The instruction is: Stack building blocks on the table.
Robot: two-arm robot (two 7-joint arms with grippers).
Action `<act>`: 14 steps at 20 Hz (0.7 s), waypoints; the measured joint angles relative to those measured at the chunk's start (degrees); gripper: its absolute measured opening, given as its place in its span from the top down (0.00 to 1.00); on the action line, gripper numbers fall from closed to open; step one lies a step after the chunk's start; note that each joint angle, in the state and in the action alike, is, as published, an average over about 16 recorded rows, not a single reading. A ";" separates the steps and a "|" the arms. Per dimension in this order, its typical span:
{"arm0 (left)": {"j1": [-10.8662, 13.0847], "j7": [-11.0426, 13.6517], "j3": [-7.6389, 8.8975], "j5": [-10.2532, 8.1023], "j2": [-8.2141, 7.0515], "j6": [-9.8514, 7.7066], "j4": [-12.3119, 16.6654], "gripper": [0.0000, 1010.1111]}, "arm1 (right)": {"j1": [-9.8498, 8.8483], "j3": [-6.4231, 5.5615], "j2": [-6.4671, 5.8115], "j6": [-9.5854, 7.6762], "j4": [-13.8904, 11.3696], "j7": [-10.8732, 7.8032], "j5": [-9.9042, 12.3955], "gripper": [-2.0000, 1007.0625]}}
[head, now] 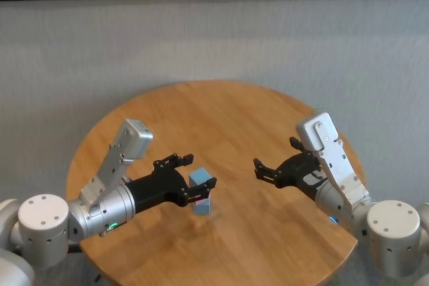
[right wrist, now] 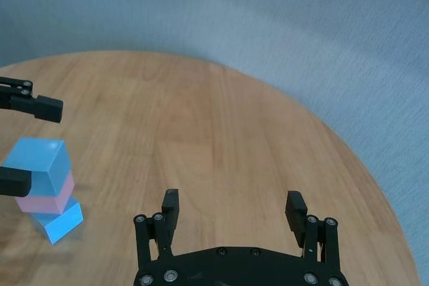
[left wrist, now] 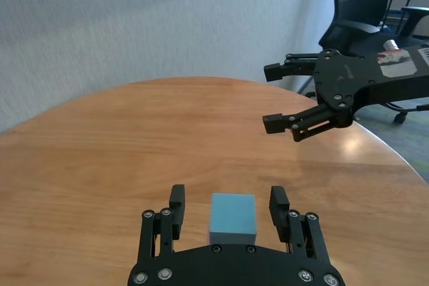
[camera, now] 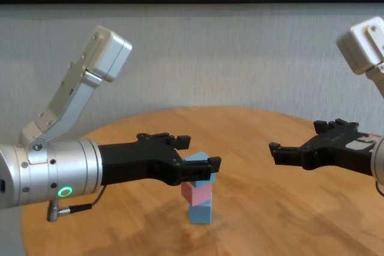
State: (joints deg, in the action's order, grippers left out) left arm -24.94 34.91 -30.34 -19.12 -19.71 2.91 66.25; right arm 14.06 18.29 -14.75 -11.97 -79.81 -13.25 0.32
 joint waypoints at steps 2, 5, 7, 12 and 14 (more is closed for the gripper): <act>0.11 -0.41 0.18 0.13 -0.18 0.04 0.44 0.17 | 0.00 0.00 0.00 0.00 0.00 0.00 0.00 0.00; 0.25 -1.15 0.60 0.38 -0.50 0.17 1.05 0.10 | 0.00 0.00 0.00 0.00 0.00 0.00 0.00 0.00; 0.26 -1.73 1.02 0.62 -0.75 0.32 1.27 0.07 | 0.00 0.00 0.00 0.00 0.00 0.00 0.00 0.00; -0.50 -2.97 2.53 1.32 -1.21 1.35 0.06 0.02 | 0.00 0.00 0.00 0.00 0.00 0.00 0.00 0.00; -1.17 -3.30 3.19 1.63 -1.21 2.00 -1.22 0.01 | 0.00 0.00 0.00 0.00 0.00 0.00 0.00 0.00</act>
State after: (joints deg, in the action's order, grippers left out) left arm -26.11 31.61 -27.15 -17.48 -20.92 4.91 65.03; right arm 14.06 18.29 -14.75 -11.97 -79.80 -13.25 0.31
